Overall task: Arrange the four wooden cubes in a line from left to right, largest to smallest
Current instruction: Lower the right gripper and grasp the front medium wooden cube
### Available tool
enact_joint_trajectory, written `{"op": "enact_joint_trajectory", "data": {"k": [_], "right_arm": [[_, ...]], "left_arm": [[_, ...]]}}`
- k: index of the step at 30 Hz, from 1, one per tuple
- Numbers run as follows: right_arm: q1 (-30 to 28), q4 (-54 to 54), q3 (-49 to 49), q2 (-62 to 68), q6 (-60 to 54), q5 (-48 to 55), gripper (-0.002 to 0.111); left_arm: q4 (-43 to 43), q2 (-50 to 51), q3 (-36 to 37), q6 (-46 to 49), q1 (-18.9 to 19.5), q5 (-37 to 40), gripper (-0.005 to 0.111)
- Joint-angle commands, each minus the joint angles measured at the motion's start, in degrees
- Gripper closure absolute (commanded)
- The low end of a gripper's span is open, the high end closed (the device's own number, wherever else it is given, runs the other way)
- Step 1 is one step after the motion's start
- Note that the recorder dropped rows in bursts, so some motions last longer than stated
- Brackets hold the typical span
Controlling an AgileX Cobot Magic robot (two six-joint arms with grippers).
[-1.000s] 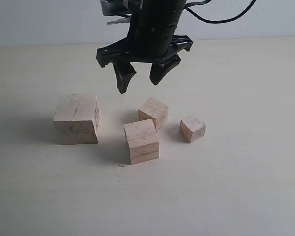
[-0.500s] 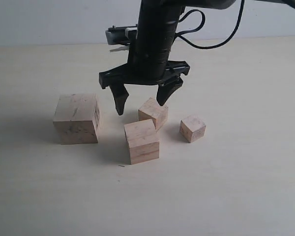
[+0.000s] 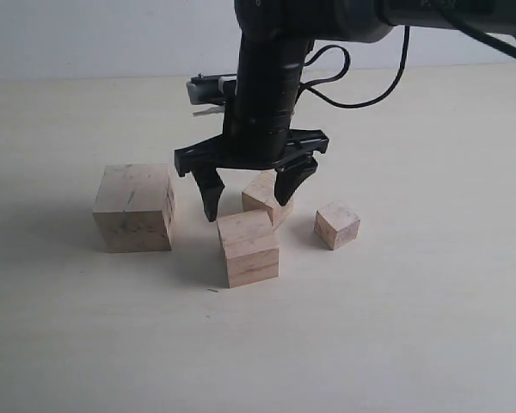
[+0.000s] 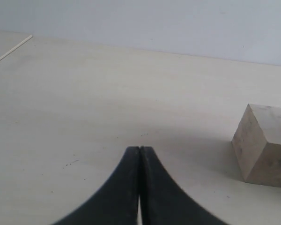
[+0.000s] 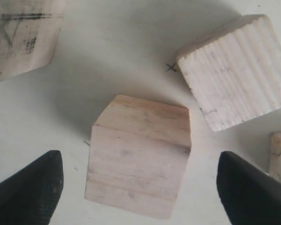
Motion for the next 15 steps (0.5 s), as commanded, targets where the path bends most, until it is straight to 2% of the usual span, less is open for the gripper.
{"op": "enact_joint_trajectory", "data": {"k": [1,5,13,15], "right_arm": [[0.06,0.26,0.18,-3.95,-0.15,-0.19,0.024],[0.06,0.91,2.13,-6.94,-0.03,-0.19,0.024],[0.06,2.85,14.04,-12.66,-0.16,-0.19,0.024],[0.06,3.39,16.31,-12.95,-0.29,-2.83,0.024]], "left_arm": [[0.09,-0.37,0.17,-0.26,-0.33,-0.67,0.107],[0.09,-0.37,0.17,-0.26,-0.33,-0.67,0.107],[0.09,-0.37,0.17,-0.26,-0.33,-0.67,0.107],[0.09,-0.37,0.17,-0.26,-0.33,-0.67,0.107]]}}
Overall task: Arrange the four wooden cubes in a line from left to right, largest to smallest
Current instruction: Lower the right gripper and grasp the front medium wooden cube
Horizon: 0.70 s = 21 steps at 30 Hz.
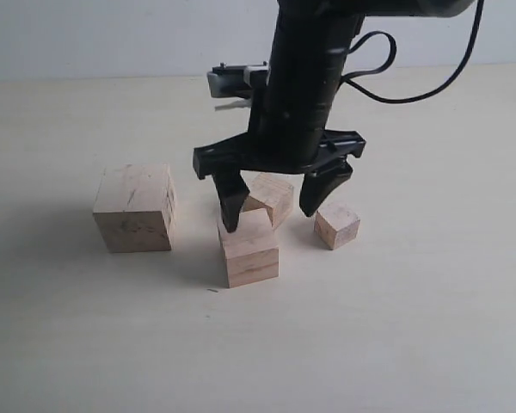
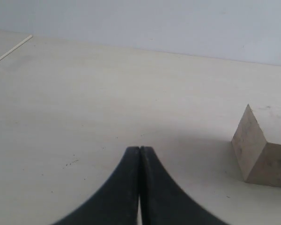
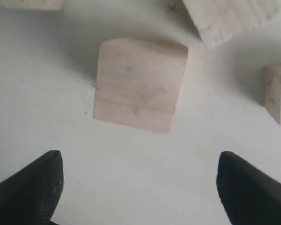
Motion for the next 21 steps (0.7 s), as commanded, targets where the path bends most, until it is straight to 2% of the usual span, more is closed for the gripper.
{"op": "enact_joint_trajectory", "data": {"k": [1,9,21], "right_arm": [[0.06,1.31,4.66,-1.55,-0.29,-4.47,0.024],[0.06,2.92,4.97,0.14,-2.81,-13.93,0.024],[0.06,3.33,4.97,3.97,-2.28,-13.72,0.024]], "left_arm": [[0.09,-0.37,0.17,-0.26,-0.33,-0.67,0.107],[0.09,-0.37,0.17,-0.26,-0.33,-0.67,0.107],[0.09,-0.37,0.17,-0.26,-0.33,-0.67,0.107]]}}
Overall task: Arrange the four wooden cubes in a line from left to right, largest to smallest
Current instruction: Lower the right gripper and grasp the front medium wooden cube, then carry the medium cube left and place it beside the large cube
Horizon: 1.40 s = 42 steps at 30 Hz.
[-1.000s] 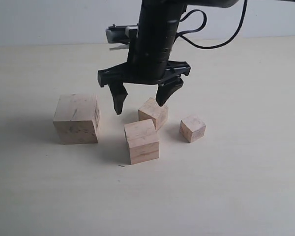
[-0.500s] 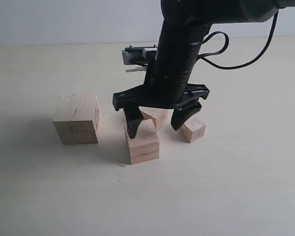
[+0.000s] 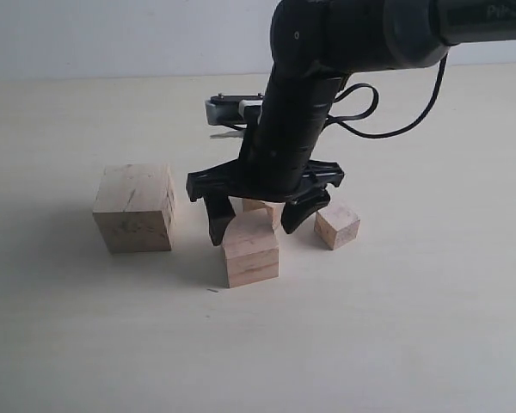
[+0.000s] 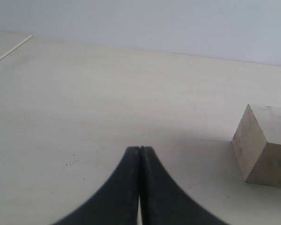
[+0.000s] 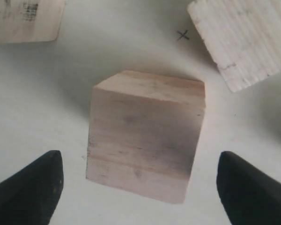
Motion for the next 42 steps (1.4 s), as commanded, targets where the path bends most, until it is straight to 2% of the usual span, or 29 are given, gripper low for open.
{"op": "enact_joint_trajectory", "data": {"k": [1,12,16,18,21,26,30,35,42], "right_arm": [[0.06,0.04,0.12,0.21,-0.09,-0.73,0.024],[3.07,-0.68,-1.58,4.06,1.0,-1.66,0.024],[3.07,-6.35,-1.58,4.23,5.16,-1.39,0.026],[3.07,-6.51,-1.58,4.7,5.16,-1.39,0.032],[3.07,-6.61,-1.58,4.94,4.63,-1.39,0.049],[3.07,-6.41,-1.69,4.83,0.37,-0.7,0.084],[3.07,-6.41,-3.06,4.83,-7.18,-0.39,0.109],[3.07,-7.23,-7.56,4.83,-25.32,-0.43,0.108],[2.51,-11.52,-10.1,4.83,-39.72,-3.99,0.108]], "left_arm": [[0.09,-0.37,0.17,-0.26,-0.33,-0.67,0.107],[0.09,-0.37,0.17,-0.26,-0.33,-0.67,0.107],[0.09,-0.37,0.17,-0.26,-0.33,-0.67,0.107],[0.09,-0.37,0.17,-0.26,-0.33,-0.67,0.107],[0.09,-0.37,0.17,-0.26,-0.33,-0.67,0.107],[0.09,-0.37,0.17,-0.26,-0.33,-0.67,0.107],[0.09,-0.37,0.17,-0.26,-0.33,-0.67,0.107],[0.09,-0.37,0.17,-0.26,-0.33,-0.67,0.107],[0.09,-0.37,0.17,-0.26,-0.33,-0.67,0.107]]}}
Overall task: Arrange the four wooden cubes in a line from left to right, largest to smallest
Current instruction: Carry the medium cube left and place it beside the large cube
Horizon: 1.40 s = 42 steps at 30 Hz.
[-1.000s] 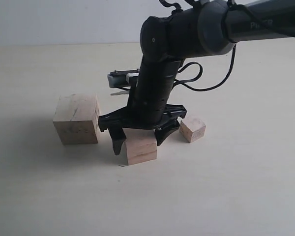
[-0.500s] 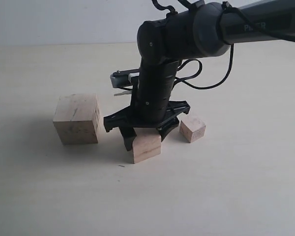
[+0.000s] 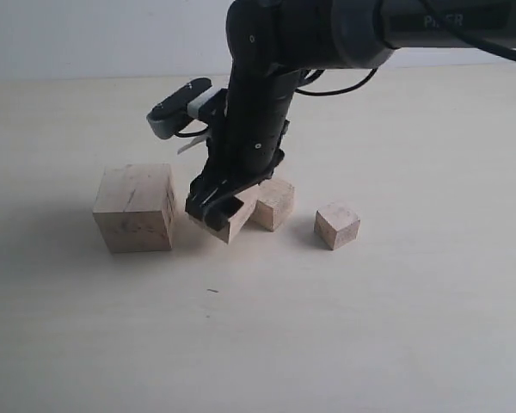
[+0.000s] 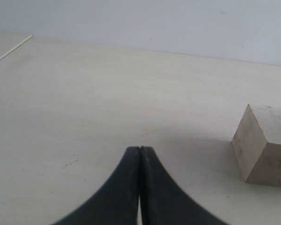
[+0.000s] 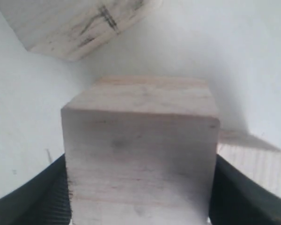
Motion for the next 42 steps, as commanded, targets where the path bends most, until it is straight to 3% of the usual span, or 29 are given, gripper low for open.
{"op": "enact_joint_trajectory", "data": {"k": [1,11,18,24,29,42], "right_arm": [[-0.73,-2.51,-0.82,-0.15,-10.76,-1.79,0.108],[-2.91,5.38,-0.82,2.58,-31.69,1.4,0.108],[-3.06,6.9,-6.62,5.15,-31.17,3.97,0.108],[-3.06,6.67,-15.99,8.32,-33.6,14.74,0.108],[-3.06,6.67,-21.23,11.74,-37.59,15.0,0.108],[-3.06,5.43,-22.44,15.07,-37.54,15.0,0.108]], "left_arm": [[0.09,-0.37,0.17,-0.26,-0.33,-0.67,0.107],[0.09,-0.37,0.17,-0.26,-0.33,-0.67,0.107],[0.09,-0.37,0.17,-0.26,-0.33,-0.67,0.107],[0.09,-0.37,0.17,-0.26,-0.33,-0.67,0.107],[0.09,-0.37,0.17,-0.26,-0.33,-0.67,0.107],[0.09,-0.37,0.17,-0.26,-0.33,-0.67,0.107]]}}
